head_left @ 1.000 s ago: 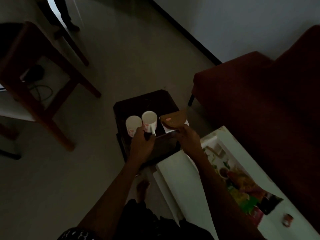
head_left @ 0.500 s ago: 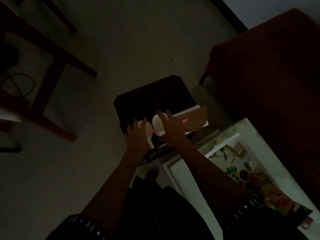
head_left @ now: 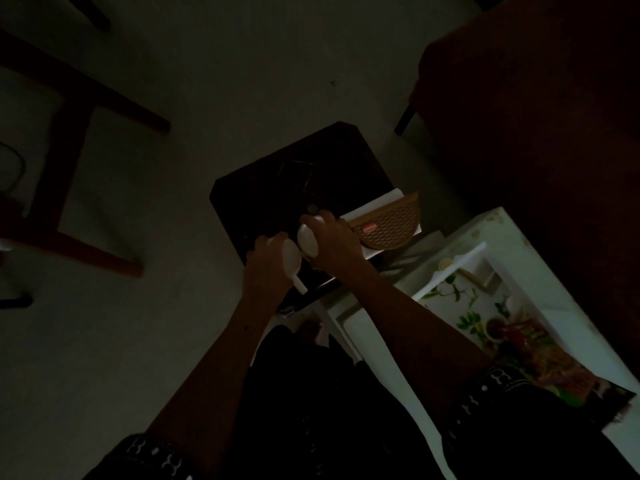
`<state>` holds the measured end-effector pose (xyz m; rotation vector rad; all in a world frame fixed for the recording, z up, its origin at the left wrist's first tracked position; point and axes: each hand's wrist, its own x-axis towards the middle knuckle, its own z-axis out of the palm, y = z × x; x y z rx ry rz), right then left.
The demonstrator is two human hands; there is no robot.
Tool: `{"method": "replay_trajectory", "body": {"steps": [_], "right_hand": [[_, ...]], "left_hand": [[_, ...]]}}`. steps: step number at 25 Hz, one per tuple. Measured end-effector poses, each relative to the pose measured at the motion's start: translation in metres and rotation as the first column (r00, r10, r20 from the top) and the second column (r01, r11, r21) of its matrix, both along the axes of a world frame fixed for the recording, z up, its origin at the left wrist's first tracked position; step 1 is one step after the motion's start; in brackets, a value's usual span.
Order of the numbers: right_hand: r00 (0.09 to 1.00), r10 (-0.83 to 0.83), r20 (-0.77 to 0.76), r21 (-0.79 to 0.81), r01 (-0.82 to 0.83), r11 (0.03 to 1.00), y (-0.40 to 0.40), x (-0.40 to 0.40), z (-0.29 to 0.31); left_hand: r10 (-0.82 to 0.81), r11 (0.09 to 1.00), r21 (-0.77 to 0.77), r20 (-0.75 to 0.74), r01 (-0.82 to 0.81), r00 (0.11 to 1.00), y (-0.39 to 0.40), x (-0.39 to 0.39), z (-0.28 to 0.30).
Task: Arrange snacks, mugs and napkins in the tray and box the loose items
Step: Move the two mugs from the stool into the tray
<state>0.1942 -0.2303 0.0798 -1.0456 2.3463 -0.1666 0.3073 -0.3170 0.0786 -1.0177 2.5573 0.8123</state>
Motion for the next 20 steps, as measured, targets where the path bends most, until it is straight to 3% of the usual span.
{"method": "replay_trajectory", "body": {"steps": [5,9,16,20], "right_hand": [[0.999,-0.022,0.033,-0.095,0.025,0.995,0.029,0.000,0.023],[0.994,-0.098,0.043,-0.122,0.102,0.987,0.089,-0.006,0.043],[0.981,-0.190,-0.024,0.054,0.191,0.980,0.228,-0.039,0.053],[0.981,-0.190,-0.025,0.127,0.192,0.973,0.305,-0.058,0.042]], "left_hand": [[-0.018,0.998,-0.054,-0.023,0.017,1.000,0.024,0.006,0.019],[-0.042,0.999,0.004,0.017,0.042,0.999,0.071,-0.003,0.043],[-0.183,0.982,0.052,0.031,0.182,0.983,0.178,-0.032,0.055],[-0.221,0.967,0.121,-0.037,0.224,0.975,0.249,-0.047,0.046]]}}
